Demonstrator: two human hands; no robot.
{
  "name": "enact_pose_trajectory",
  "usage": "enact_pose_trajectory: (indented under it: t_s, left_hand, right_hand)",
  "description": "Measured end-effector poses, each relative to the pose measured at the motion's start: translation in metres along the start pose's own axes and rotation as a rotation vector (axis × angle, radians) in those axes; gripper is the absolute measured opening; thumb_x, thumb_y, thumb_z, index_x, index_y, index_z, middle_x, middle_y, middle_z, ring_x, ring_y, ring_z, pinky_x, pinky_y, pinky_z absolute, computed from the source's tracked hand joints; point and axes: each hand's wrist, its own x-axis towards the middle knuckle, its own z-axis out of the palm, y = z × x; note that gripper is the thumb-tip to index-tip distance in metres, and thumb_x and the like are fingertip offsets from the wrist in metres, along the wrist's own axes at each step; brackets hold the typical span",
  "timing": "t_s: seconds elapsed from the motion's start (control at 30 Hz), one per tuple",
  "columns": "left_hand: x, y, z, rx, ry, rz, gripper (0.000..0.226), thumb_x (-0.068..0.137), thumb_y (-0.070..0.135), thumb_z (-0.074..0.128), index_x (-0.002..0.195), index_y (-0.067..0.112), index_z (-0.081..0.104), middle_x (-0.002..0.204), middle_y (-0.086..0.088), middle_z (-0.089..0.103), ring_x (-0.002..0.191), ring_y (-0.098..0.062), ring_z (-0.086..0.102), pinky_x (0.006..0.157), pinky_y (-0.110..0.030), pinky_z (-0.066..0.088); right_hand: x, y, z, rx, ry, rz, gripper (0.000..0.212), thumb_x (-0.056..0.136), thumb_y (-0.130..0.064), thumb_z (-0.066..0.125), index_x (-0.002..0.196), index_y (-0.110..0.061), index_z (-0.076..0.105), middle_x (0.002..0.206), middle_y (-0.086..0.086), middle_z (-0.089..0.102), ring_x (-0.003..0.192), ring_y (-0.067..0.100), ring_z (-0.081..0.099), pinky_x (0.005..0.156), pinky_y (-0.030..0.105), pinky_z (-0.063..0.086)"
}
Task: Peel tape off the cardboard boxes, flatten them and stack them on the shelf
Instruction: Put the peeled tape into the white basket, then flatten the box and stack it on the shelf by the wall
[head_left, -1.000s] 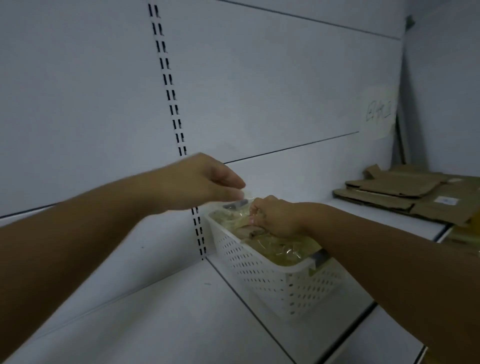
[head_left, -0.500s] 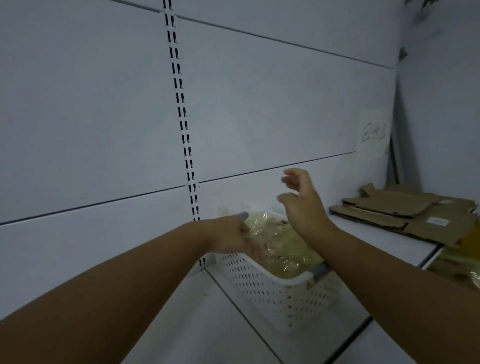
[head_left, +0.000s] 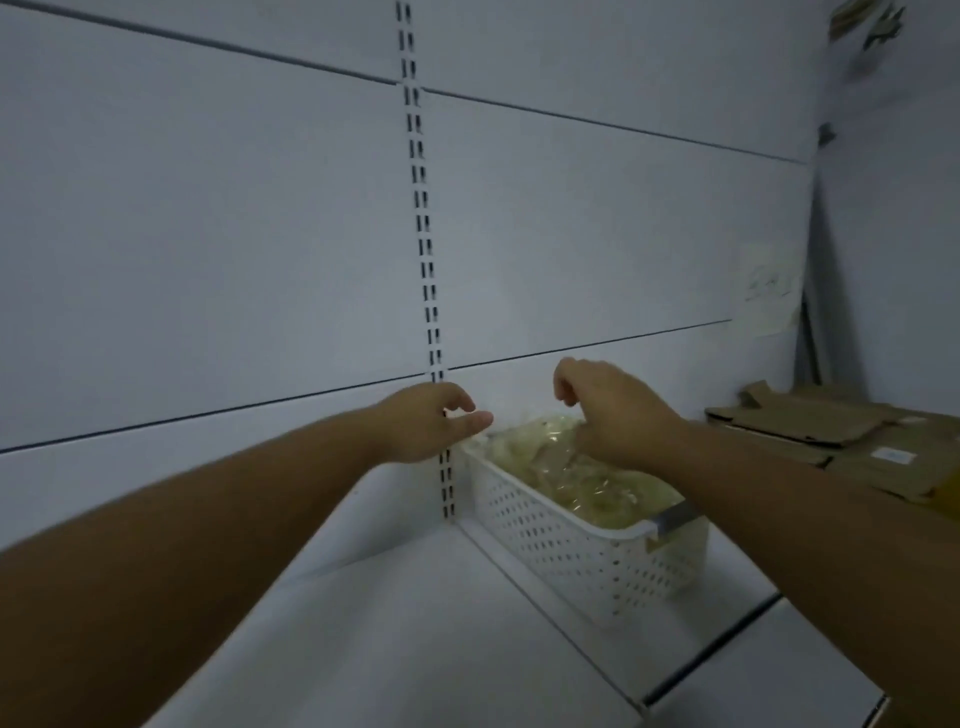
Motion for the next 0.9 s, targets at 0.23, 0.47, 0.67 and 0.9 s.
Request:
enact_pose_trajectory:
  t_s: [0.23,0.47,0.67,0.9]
  left_hand:
    - [-0.109,-0.071,-0.106,0.397,-0.097,-0.236,0.045,0.090,0.050,0.047,0.123,0.022,0.055,0.129,-0.002,0.054,0.117,-0.021,0.049,0.096,-0.032,0.038]
    - [-0.291,-0.153,-0.197,0.512,-0.059,-0.586,0.041,0.091,0.044,0.050,0.123,0.019,0.056,0.128,-0.003,0.055,0.115,-0.022,0.051,0.093,-0.028,0.037]
    - [-0.446,-0.198,-0.226,0.388,0.102,-0.756,0.031,0.090,0.035,0.054,0.118,0.022,0.059,0.118,0.002,0.062,0.105,-0.015,0.056,0.088,-0.026,0.043]
    - [-0.536,-0.223,-0.224,0.125,0.401,-0.693,0.016,0.089,0.029,0.053,0.091,0.031,0.069,0.101,0.007,0.069,0.091,-0.006,0.060,0.084,-0.026,0.048]
  right_hand:
    - [0.025,-0.110,0.003,0.095,-0.056,-0.279,0.012,0.083,-0.012,0.055,0.092,-0.020,0.057,0.089,-0.005,0.051,0.083,0.016,0.049,0.068,0.028,0.034]
    - [-0.008,-0.319,0.036,0.111,-0.342,-0.783,0.015,0.091,-0.030,0.049,0.105,-0.028,0.056,0.103,-0.011,0.055,0.094,0.008,0.048,0.079,0.022,0.037]
    - [-0.041,-0.473,0.029,0.435,-0.391,-0.941,0.031,0.089,-0.045,0.052,0.118,-0.032,0.052,0.105,-0.018,0.049,0.079,-0.009,0.045,0.066,0.011,0.033]
    - [-0.075,-0.571,0.035,0.552,-0.503,-0.935,0.061,0.085,-0.059,0.050,0.139,-0.034,0.037,0.149,-0.009,0.035,0.131,0.013,0.037,0.100,0.026,0.032]
